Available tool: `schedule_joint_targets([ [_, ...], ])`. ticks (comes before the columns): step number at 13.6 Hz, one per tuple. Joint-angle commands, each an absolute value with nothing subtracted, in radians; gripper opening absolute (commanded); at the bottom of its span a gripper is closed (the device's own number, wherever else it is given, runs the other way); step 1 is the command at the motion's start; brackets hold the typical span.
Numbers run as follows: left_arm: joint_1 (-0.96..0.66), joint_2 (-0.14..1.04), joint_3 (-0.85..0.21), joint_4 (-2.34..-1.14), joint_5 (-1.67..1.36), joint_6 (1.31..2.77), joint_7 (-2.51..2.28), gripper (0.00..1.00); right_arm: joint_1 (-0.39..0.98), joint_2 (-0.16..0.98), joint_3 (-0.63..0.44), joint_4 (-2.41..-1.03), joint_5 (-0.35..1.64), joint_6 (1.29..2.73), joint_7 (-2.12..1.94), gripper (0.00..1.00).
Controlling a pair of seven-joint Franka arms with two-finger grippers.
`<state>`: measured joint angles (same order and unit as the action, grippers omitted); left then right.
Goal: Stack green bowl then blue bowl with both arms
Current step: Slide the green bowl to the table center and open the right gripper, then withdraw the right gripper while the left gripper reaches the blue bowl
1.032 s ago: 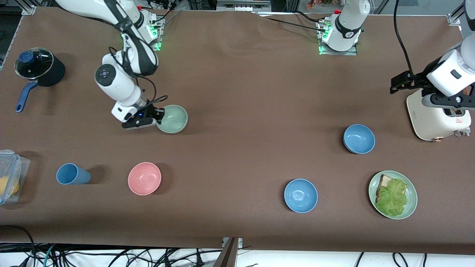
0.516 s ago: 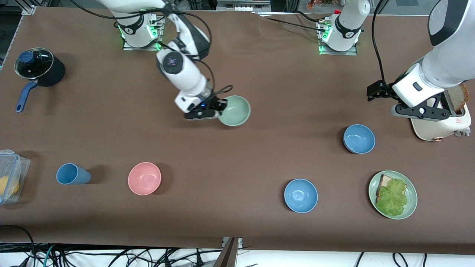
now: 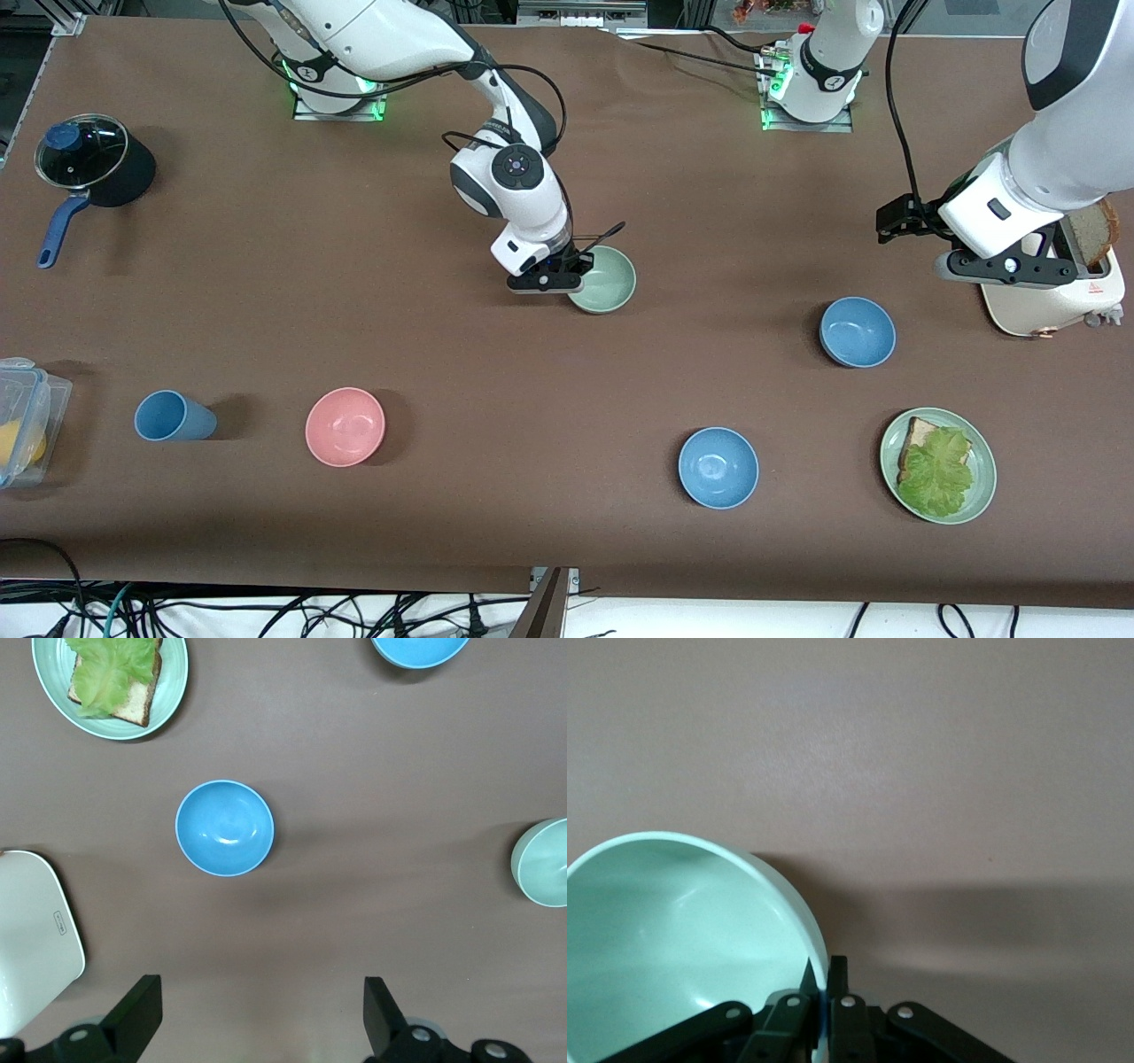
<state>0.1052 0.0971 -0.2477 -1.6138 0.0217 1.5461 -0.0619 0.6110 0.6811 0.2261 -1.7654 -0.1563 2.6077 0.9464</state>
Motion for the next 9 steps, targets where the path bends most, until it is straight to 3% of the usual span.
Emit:
schedule_joint_targets([
  [1,0.107,0.103,-0.253,-1.592,0.041,1.525,-0.078,1.0,0.624,0.696,0.219,-1.73,-0.176,2.591,0.969,0.0],
  [2,0.107,0.103,-0.253,-1.592,0.041,1.523,-0.078,1.0,0.623,0.695,0.218,-1.73,-0.178,2.591,0.966,0.41],
  [3,0.109,0.103,-0.253,-1.594,0.041,1.523,-0.078,1.0,0.624,0.693,0.218,-1.732,-0.178,2.591,0.969,0.99],
  [6,0.115,0.112,-0.252,-1.597,0.052,1.528,-0.077,1.0,0.617,0.666,0.216,-1.729,-0.176,2.551,0.962,1.0],
  [9,0.121,0.144,-0.25,-1.603,0.054,1.555,-0.075,1.0,0.604,0.583,0.155,-1.683,-0.166,2.364,0.953,1.0],
])
